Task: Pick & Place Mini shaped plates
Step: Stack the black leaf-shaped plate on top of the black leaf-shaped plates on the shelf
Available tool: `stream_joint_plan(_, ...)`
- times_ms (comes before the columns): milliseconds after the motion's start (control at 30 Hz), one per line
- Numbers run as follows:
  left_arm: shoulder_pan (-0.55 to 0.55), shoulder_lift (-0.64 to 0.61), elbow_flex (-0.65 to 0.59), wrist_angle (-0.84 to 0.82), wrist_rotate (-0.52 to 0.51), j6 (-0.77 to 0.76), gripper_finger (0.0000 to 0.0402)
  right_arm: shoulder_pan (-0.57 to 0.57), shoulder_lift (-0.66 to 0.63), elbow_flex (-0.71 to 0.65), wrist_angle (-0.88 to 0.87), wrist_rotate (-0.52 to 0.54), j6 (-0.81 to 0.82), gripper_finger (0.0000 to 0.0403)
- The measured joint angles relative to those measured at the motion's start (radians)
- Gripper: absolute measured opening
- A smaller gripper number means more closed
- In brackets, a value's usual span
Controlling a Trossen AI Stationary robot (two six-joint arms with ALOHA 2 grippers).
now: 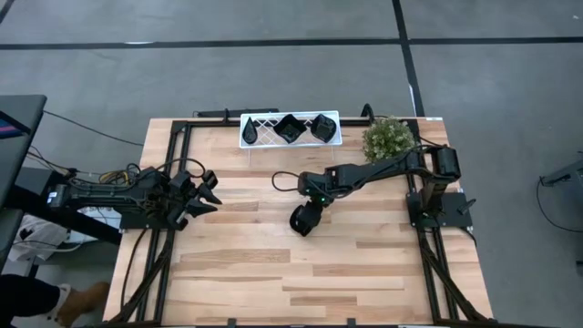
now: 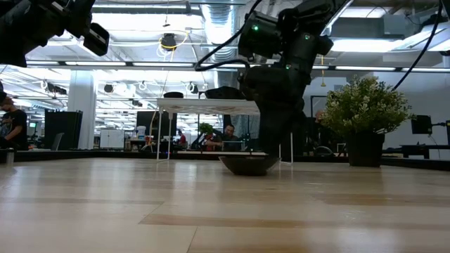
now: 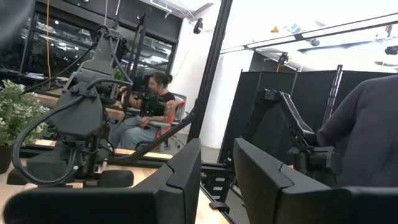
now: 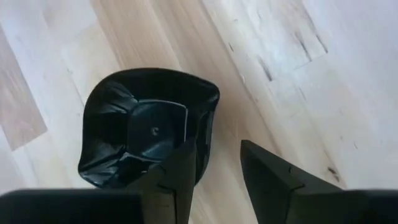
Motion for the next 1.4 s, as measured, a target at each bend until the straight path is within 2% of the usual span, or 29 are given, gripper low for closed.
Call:
stream_joint_plan(333,0.000,0.000,0.000,0.000,0.000,0.000,0.0097,0.000,0.000,-0.086,0.092,-0.004,0.031,0.0123)
stream_joint_plan(567,0.000,0.000,0.000,0.002,0.000,0.000,0.0097,0.000,0.001,-0.085,0.143,-0.005,0.034,0.0123)
stream_joint_plan(900,0.000,0.000,0.000,0.003,0.000,0.000,0.0097,-0.006,0.001,-0.085,0.134,0.012,0.037,0.0123)
stream_joint_plan(1133,0.000,0.000,0.000,0.003,0.000,0.000,0.0097,-0.007,0.001,-0.085,0.056,0.022,0.087,0.0124)
stream_joint_plan(1400,0.000,0.000,0.000,0.003,0.000,0.010,0.0097,0.020,0.001,-0.085,0.092,0.020,0.141,0.0123)
